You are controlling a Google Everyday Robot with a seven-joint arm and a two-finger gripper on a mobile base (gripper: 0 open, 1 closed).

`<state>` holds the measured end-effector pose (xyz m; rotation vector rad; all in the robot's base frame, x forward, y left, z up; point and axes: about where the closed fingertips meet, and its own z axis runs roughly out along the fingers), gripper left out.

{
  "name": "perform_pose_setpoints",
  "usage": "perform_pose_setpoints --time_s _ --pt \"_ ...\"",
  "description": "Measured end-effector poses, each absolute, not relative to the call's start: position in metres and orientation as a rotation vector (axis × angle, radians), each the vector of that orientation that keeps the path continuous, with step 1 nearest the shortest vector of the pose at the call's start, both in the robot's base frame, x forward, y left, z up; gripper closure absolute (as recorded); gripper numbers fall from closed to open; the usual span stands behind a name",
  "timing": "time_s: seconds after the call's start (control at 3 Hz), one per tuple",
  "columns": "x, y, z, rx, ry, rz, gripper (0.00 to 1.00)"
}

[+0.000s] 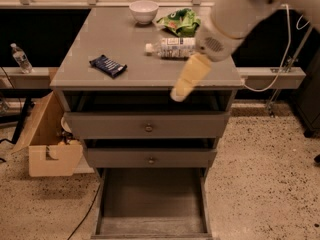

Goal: Place rxbar blueberry into bottom drawer

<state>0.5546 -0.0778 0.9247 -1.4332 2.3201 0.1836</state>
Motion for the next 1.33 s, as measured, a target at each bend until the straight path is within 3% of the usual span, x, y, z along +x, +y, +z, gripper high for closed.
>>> perform_pose_setpoints --time_s 1.0,1.33 --pt "0.638 0.053 0.897 -1.284 2.226 0.298 0.00" --pt "0.638 0.053 0.897 -1.284 2.224 0.298 0.00"
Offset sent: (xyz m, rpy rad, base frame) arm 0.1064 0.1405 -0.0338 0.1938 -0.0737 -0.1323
